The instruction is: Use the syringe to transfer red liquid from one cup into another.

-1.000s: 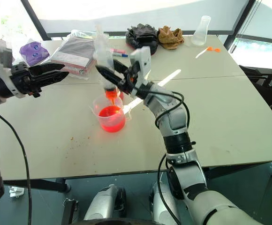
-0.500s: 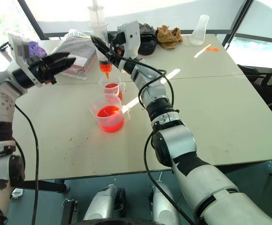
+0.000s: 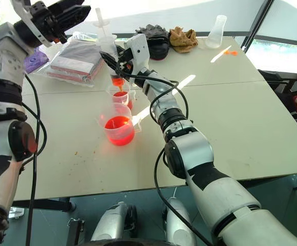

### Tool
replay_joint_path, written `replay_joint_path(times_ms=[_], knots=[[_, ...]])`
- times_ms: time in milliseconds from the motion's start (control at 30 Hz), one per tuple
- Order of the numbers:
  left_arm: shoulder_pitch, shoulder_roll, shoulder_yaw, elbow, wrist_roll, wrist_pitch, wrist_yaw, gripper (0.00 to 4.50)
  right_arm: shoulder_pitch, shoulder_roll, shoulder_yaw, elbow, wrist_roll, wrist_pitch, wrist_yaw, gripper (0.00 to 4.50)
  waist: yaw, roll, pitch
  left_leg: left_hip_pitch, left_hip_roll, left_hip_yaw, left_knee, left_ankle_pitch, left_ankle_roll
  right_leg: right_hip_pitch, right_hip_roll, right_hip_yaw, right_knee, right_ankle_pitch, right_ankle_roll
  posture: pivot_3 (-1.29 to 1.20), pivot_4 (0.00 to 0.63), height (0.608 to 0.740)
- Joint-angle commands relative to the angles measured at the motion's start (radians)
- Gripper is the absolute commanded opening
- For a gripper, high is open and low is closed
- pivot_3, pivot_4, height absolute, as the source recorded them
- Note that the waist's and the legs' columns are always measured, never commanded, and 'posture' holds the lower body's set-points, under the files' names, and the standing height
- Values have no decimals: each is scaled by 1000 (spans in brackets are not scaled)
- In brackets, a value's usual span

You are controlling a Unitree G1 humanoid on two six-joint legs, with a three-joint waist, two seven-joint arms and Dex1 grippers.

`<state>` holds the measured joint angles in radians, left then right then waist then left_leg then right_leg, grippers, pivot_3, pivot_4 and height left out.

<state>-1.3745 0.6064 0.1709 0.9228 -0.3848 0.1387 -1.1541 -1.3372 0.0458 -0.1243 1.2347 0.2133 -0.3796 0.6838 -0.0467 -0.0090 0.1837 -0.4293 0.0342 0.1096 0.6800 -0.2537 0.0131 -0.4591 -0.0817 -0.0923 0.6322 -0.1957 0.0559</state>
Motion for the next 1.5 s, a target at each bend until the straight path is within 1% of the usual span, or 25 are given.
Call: replay_joint_path(times_ms=[33,300,433,667,800,933,967,1067,1167,1333,1500], knots=[[-53,2,-2,72,38,-69,-24,1928,-32,0,-12,-14,-10,-26,1,1490,-1,0,0,0,0,0,0,0,0,0,0,0,0,0,0,0,150,740],[-89,-10,2,179,99,-136,-50,1928,-29,8,-17,-17,-22,-29,10,1490,3,0,0,-1,0,0,0,0,1,0,0,0,0,0,0,0,150,740],[-106,-19,8,198,107,-139,-62,1928,-17,15,2,-21,-45,-43,23,1490,2,0,0,-1,0,0,0,-1,1,0,0,0,0,0,0,0,150,740],[-124,-45,-15,235,160,-163,-64,1928,-3,29,20,-22,-82,-63,30,1490,2,0,0,-1,0,0,0,-1,1,0,0,0,0,0,0,0,150,740],[-137,-53,-6,258,173,-175,-64,921,-4,34,16,-23,-88,-61,31,1490,2,0,0,-1,0,0,0,-1,1,0,0,0,0,0,0,0,150,740],[-138,-57,-3,264,180,-179,-67,69,-1,35,16,-24,-93,-60,35,1490,2,0,0,-1,0,0,0,-1,1,0,0,0,0,0,0,0,150,740],[-138,-58,-3,265,182,-181,-68,7,-1,35,17,-24,-94,-60,36,1490,2,0,0,-1,0,0,0,-1,1,0,0,0,0,0,0,0,150,740],[-131,-57,-5,264,192,-190,-75,7,0,35,18,-21,-99,-61,33,1490,2,0,0,-1,0,0,0,-1,1,0,0,0,0,0,0,0,150,740],[-115,-52,-28,251,212,-192,-122,7,-4,33,16,-18,-103,-64,24,1490,2,0,0,-1,0,0,0,0,1,0,0,0,0,0,0,0,150,740],[-92,-50,-38,244,228,-198,-129,7,-23,33,-1,-17,-91,-61,5,1490,2,0,0,-1,0,0,0,0,1,0,0,0,0,0,0,0,150,740],[-71,-52,-42,232,231,-192,-141,7,-51,32,-21,-27,-66,-44,21,1490,2,0,0,-1,0,0,0,0,1,0,0,0,0,0,0,0,150,740]])
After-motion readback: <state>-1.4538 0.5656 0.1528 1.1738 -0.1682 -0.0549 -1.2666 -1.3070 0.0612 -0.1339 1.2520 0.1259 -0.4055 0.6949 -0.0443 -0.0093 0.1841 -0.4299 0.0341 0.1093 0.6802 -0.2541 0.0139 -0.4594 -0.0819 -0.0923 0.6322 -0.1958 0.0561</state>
